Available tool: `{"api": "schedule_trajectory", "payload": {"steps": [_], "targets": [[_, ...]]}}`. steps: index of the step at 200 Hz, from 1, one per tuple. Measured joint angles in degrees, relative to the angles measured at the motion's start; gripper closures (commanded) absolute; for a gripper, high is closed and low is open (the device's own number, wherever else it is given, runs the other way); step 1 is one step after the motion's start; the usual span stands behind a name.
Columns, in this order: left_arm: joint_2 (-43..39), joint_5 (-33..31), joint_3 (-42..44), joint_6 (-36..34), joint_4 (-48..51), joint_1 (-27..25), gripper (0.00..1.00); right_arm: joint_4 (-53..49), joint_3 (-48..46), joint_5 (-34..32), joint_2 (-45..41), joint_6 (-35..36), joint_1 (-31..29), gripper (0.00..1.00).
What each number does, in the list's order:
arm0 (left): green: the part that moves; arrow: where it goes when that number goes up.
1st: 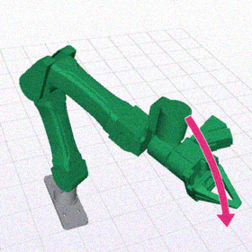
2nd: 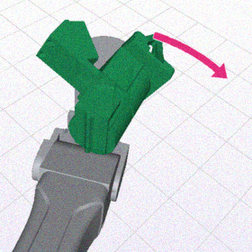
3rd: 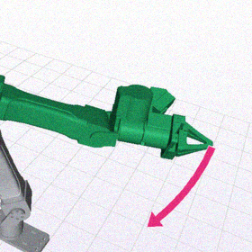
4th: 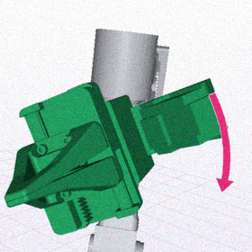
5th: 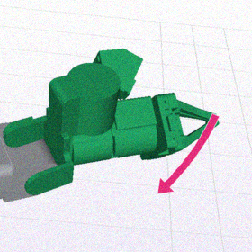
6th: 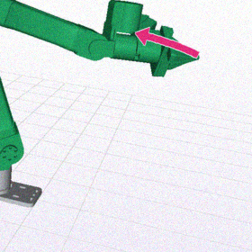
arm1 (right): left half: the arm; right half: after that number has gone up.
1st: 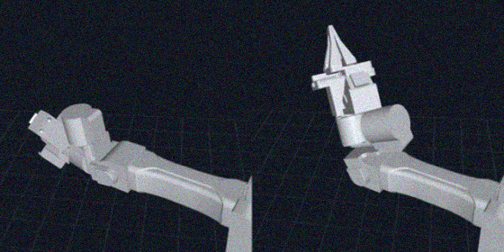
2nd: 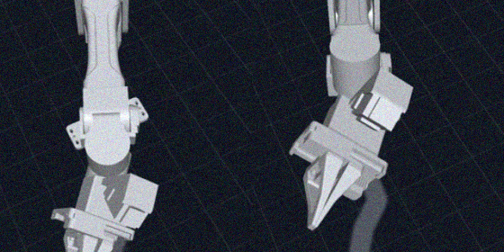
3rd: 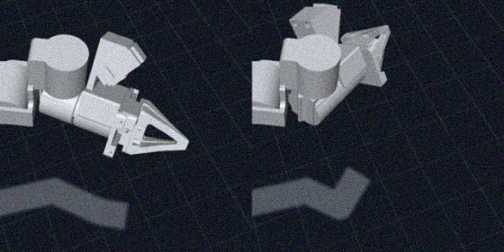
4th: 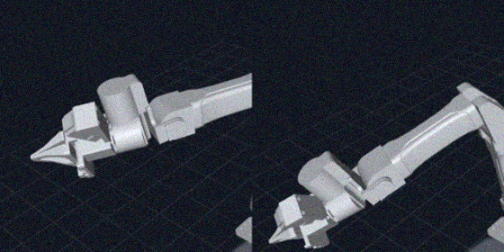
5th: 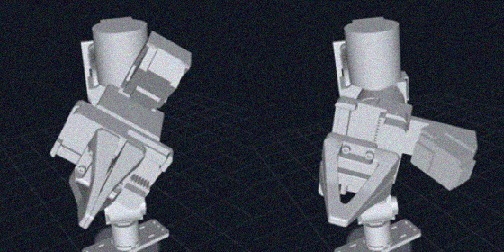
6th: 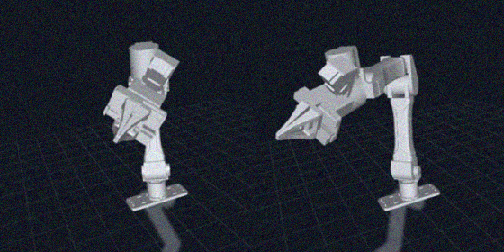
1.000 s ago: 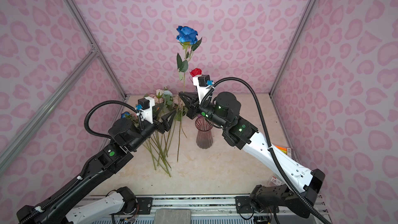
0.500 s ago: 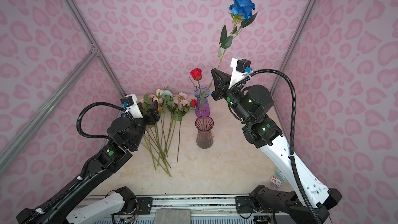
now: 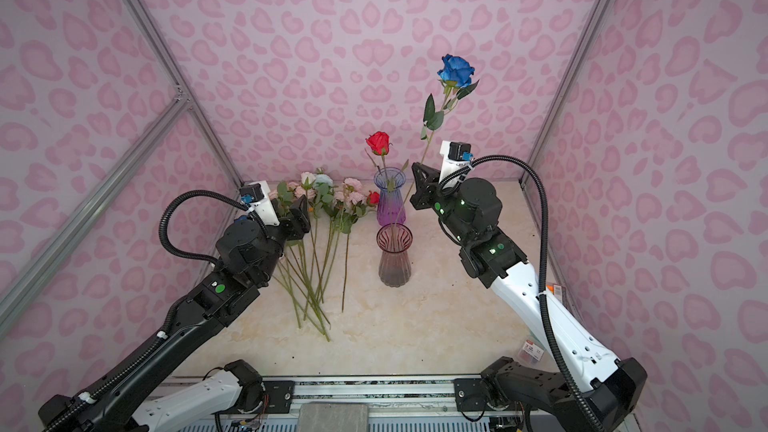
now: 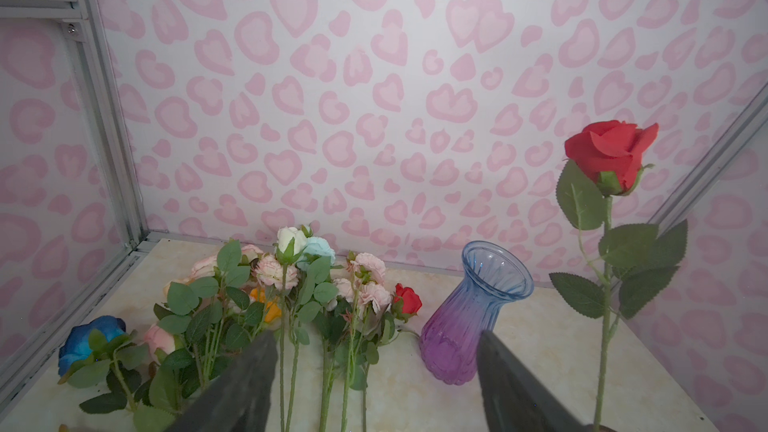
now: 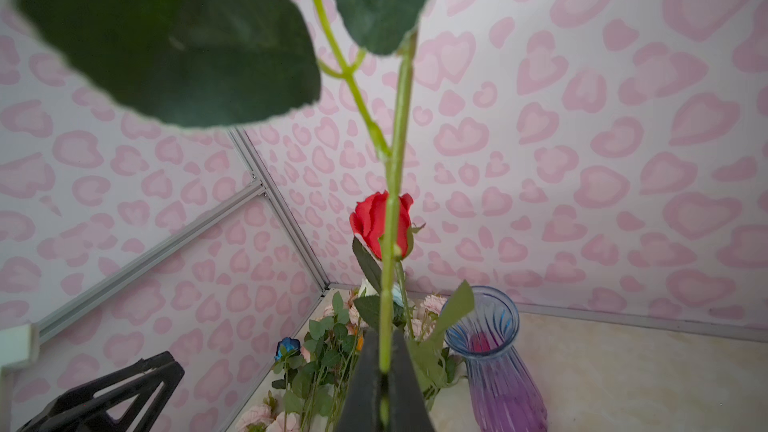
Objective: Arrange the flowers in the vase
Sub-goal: 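Lower the blue rose stem into the blue-purple vase with the right gripper, then open and withdraw the right gripper while the left gripper moves to the stems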
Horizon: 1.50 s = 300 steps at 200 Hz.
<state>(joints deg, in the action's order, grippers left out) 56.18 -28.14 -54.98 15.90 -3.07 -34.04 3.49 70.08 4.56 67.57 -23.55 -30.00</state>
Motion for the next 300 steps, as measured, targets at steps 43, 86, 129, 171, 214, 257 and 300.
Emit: {"api": "schedule_trajectory", "payload": {"steps": [43, 86, 129, 171, 214, 257, 300], "targets": [[0.9, 1.0, 0.0, 1.0, 0.2, 0.3, 0.24, 0.1, -6.3, 0.0, 0.8, -2.6, 0.0, 0.93], [1.5, 1.3, 0.0, 1.6, 0.3, 0.5, 0.24, 0.2, -9.5, 1.6, 3.2, -3.9, 0.0, 0.90], [1.9, 1.4, -0.1, 1.9, 0.4, 0.7, 0.24, 0.5, -11.4, 2.6, 4.9, -4.5, -0.1, 0.84], [2.4, 1.9, -0.2, 2.0, 0.4, 0.8, 0.24, 0.3, -12.9, 3.1, 4.8, -5.2, -0.3, 0.76], [3.3, 2.3, -0.3, 2.0, 0.4, 1.0, 0.24, 0.0, -13.4, 3.2, 3.0, -5.2, -0.5, 0.75], [5.1, 2.2, -0.4, 2.4, 0.5, 1.5, 0.24, -0.7, -13.6, 3.1, 0.3, -4.7, -0.5, 0.75], [10.7, 2.3, -2.8, 4.3, 3.0, 3.9, 0.27, -2.7, -15.2, 1.4, -4.5, -3.8, -0.6, 0.76]]}}
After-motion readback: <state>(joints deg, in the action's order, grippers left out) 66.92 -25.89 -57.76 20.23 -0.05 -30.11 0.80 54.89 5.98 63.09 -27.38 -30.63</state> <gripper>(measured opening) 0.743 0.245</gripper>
